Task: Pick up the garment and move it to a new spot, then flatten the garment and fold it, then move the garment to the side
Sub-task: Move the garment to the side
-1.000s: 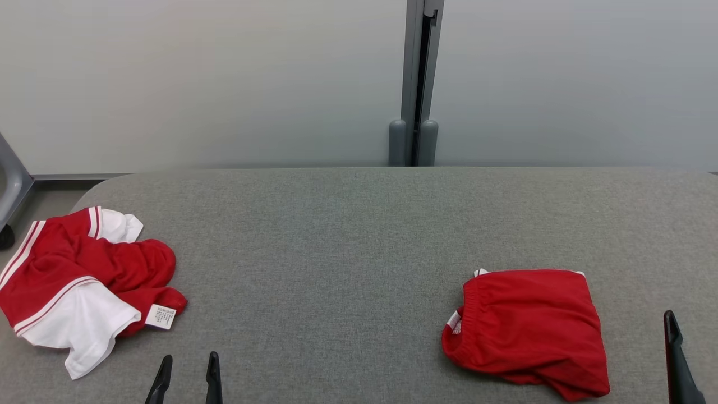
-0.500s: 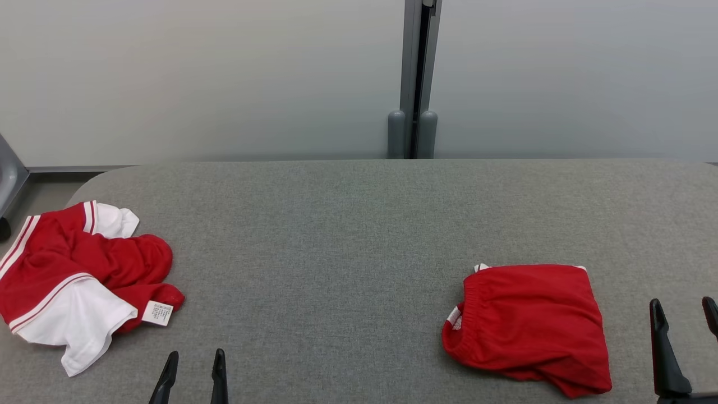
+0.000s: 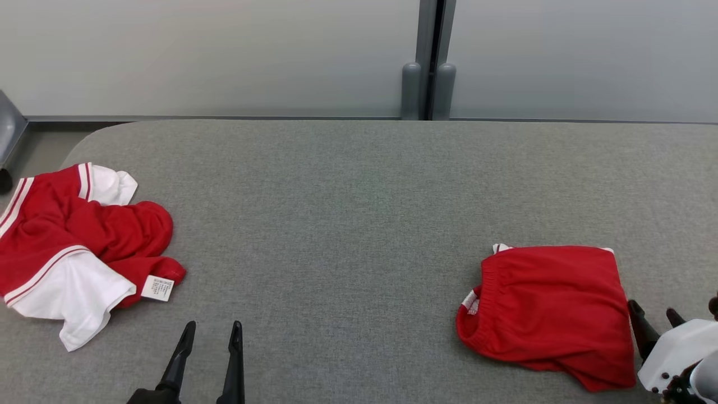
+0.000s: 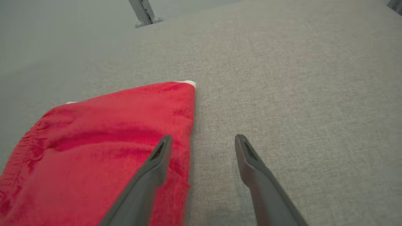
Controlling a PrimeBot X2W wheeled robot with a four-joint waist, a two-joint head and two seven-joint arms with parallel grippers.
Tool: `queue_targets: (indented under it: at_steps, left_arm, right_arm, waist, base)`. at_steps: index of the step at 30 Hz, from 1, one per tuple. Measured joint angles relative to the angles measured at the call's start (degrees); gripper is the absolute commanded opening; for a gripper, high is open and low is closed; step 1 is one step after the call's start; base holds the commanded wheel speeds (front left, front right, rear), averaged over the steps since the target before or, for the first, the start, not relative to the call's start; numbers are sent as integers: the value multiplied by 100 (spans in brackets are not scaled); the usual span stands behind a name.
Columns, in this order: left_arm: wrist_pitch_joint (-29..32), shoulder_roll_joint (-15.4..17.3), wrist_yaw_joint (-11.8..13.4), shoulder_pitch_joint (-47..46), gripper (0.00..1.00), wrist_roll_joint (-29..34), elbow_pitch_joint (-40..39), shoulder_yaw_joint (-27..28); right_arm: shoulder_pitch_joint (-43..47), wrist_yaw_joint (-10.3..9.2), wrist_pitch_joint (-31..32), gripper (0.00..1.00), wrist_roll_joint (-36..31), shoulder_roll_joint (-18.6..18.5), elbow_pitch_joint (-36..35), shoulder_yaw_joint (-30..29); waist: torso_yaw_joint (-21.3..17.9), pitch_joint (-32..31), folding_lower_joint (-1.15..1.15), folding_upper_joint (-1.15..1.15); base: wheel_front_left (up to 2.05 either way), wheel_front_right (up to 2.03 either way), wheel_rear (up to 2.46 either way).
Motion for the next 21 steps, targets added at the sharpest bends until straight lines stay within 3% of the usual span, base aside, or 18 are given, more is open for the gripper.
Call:
queue_targets:
  at_steps: [10, 11, 12, 16, 21]
  left_arm:
    - [-1, 3, 46, -64, 100, 8, -18, -4]
    - [-1, 3, 58, -66, 100, 8, -26, -4]
    - [0, 3, 58, -71, 100, 8, -31, -7]
    - [-1, 2, 68, -151, 100, -1, -107, -21]
    - [-11, 4, 23, -427, 100, 41, -241, -69]
  right_arm:
    - [-201, -2, 397, 100, 639, 78, 645, 553]
    - [-238, -2, 403, 44, 692, 37, 664, 623]
    - [-267, -2, 398, 0, 735, -5, 664, 701]
    - [-472, -1, 305, 0, 862, -178, 737, 720]
    - [-1124, 4, 257, 0, 548, -859, 831, 617]
  waist:
    - [156, 104, 0, 0]
    - [143, 119, 0, 0]
    - [128, 132, 0, 0]
    - [15, 239, 0, 0]
    - [-167, 613, 0, 0]
  base:
    - [0, 0, 0]
    - [0, 0, 0]
    - [0, 0, 0]
    - [0, 0, 0]
    - [0, 0, 0]
